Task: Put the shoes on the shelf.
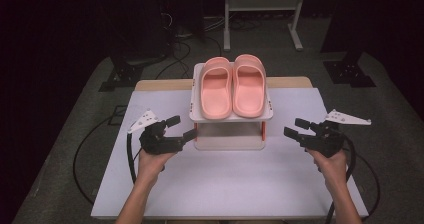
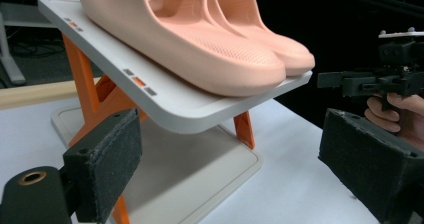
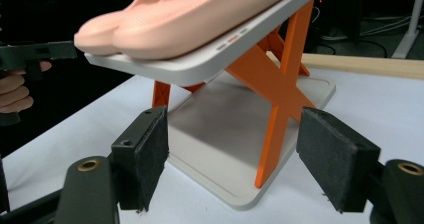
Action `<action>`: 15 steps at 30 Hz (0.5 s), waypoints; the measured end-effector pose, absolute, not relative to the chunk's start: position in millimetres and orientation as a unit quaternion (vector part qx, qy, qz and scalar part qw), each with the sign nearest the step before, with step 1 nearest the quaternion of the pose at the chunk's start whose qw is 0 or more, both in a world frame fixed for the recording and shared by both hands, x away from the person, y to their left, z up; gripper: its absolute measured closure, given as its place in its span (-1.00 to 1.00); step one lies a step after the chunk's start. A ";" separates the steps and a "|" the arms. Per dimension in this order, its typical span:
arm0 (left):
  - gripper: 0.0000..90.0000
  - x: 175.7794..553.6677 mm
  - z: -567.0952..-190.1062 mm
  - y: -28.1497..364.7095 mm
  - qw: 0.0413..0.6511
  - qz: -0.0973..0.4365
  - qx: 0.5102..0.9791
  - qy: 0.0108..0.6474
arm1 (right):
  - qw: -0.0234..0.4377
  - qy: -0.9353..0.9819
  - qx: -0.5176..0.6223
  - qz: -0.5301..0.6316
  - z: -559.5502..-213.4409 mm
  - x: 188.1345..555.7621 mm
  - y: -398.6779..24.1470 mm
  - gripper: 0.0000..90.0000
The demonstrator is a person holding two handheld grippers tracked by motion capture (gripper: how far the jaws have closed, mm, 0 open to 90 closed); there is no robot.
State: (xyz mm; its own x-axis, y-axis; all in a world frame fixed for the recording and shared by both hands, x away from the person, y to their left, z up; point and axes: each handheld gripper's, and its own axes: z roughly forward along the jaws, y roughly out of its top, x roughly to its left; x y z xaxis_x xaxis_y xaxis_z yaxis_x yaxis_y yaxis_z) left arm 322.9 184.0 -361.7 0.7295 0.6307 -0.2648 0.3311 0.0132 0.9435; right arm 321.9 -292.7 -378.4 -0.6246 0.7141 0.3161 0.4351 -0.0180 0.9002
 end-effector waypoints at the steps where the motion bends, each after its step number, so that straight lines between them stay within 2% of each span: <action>1: -0.78 322.3 -363.1 184.4 0.621 0.120 0.692 0.348 | 0.120 0.691 0.417 0.579 -379.8 321.3 -292.9 -0.37; 15: -0.80 314.6 -382.1 194.0 0.618 0.119 0.689 0.359 | 0.108 0.694 0.423 0.573 -397.7 313.4 -293.4 -0.40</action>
State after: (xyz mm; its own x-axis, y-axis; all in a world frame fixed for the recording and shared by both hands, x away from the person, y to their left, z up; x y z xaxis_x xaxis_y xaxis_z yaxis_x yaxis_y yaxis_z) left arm 314.6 194.0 -382.1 0.7143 0.6419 -0.2788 0.3464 0.0219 0.9378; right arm 313.4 -293.4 -397.7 -0.6187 0.7104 0.3357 0.4637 -0.0148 0.8859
